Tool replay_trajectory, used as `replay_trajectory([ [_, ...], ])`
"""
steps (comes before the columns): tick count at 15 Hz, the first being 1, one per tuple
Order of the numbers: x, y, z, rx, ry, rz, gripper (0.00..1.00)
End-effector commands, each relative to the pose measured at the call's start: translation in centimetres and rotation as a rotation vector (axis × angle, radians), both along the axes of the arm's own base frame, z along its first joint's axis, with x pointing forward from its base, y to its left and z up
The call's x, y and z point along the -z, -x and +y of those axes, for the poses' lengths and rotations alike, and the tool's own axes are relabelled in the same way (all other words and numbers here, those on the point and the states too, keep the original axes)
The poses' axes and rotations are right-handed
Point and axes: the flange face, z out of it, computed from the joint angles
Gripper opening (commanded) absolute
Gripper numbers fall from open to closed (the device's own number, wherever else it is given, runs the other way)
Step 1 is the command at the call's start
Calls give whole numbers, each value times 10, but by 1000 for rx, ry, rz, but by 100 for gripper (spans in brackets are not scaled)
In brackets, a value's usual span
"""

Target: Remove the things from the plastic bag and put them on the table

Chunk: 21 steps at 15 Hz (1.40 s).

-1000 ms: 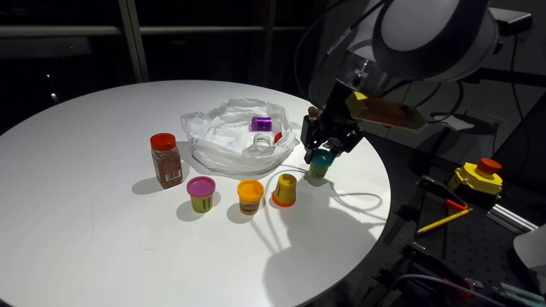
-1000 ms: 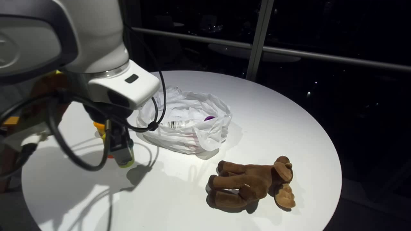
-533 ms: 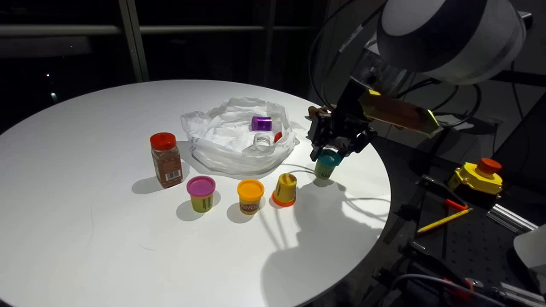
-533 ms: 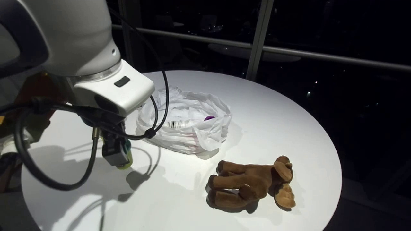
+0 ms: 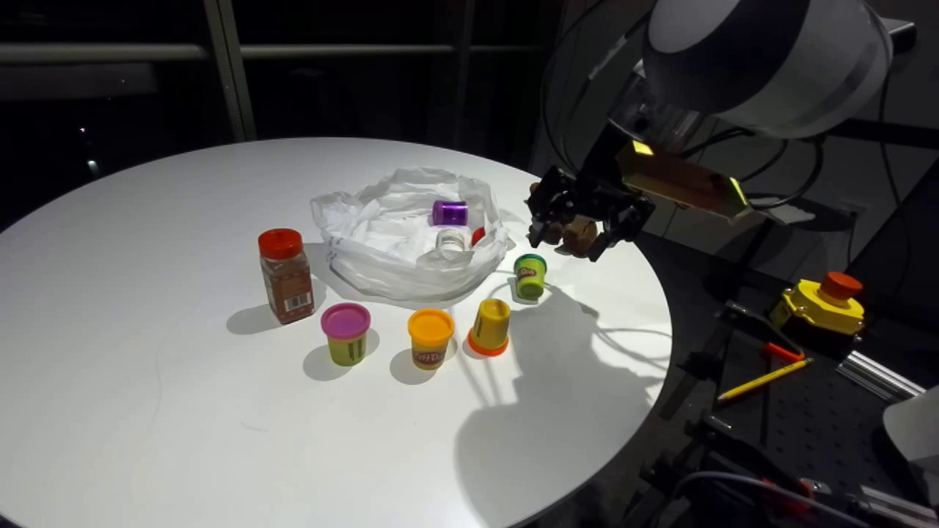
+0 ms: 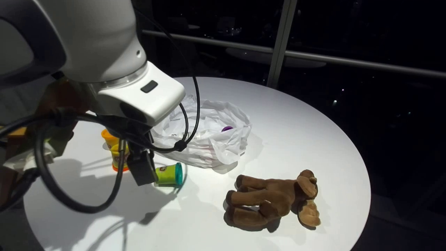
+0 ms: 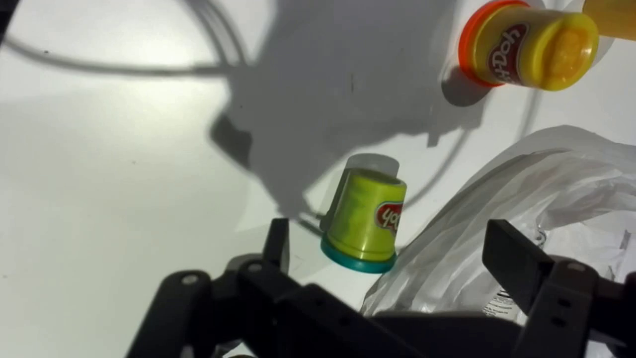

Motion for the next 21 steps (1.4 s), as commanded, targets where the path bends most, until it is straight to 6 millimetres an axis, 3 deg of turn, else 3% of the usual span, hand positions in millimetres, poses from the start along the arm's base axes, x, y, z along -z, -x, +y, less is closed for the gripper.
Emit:
replay_trajectory([
  [1,-30,-13,-4,-5,20,-84,100],
  [3,-41,-25,-8,12,15,-101,100],
  [5,-62,-56,-10,32,-23,-103,100],
  [11,-122,-167,-7,148,-147,-99,100],
  [13,-128,-200,-8,208,-192,-85,100],
  [15,-120,-229,-10,265,-229,-42,100],
  [17,-98,-245,-11,311,-242,31,100],
  [21,-44,-256,-15,419,-217,192,100],
])
